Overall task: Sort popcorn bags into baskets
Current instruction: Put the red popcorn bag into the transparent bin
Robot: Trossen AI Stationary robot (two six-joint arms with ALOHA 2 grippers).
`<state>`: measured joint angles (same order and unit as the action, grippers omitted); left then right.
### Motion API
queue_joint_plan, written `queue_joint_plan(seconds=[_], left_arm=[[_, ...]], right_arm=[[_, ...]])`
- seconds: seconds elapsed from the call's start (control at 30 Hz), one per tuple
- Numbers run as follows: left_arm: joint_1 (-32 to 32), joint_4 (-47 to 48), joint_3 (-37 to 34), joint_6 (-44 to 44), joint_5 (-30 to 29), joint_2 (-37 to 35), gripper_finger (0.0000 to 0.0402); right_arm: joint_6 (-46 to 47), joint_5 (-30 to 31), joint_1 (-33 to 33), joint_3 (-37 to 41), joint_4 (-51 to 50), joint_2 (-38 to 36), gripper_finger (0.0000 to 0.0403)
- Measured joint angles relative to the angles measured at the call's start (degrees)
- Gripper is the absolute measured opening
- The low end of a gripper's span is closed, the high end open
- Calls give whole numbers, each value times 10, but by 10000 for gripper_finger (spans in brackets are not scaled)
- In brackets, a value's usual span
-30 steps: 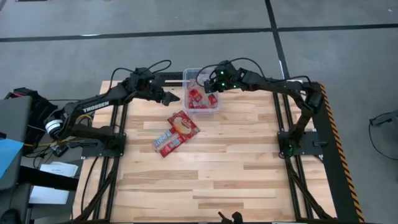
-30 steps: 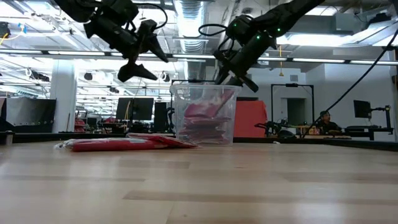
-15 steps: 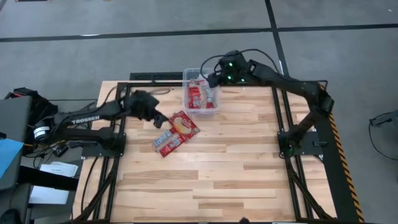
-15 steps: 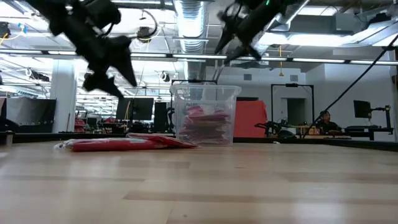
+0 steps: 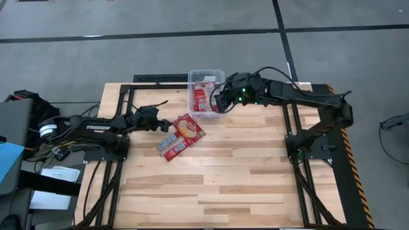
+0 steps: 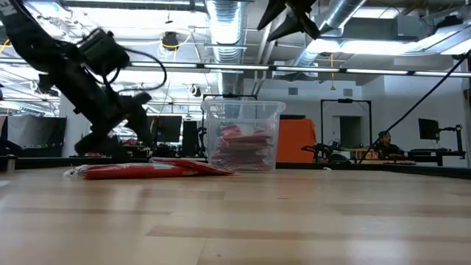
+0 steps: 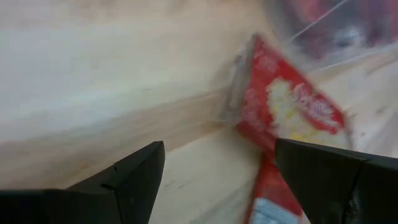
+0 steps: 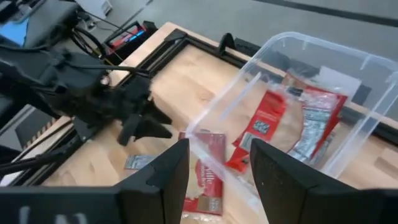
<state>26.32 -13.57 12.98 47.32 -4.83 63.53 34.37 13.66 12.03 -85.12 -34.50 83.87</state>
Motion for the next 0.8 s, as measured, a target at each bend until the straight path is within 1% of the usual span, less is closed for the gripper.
queue_joint_plan(seconds=[0.1,0.4,0.47,0.57,0.67,0.8], left_arm=[[0,-42,-2,20,14,49,293],[0,-236,-1,86,58,189,293],[-2,-258,1,96,59,209,293],[-4,-254,6,106,54,227,288],[-8,-239,7,111,41,229,261],[-12,-233,9,110,37,229,191]], right_arm=[[15,13,-23,0,-7,10,192],[46,48,-53,0,-43,8,187],[47,48,-58,0,-45,8,183],[62,48,-65,0,-51,8,175],[75,61,-74,0,-63,8,166],[78,79,-89,0,-80,8,151]])
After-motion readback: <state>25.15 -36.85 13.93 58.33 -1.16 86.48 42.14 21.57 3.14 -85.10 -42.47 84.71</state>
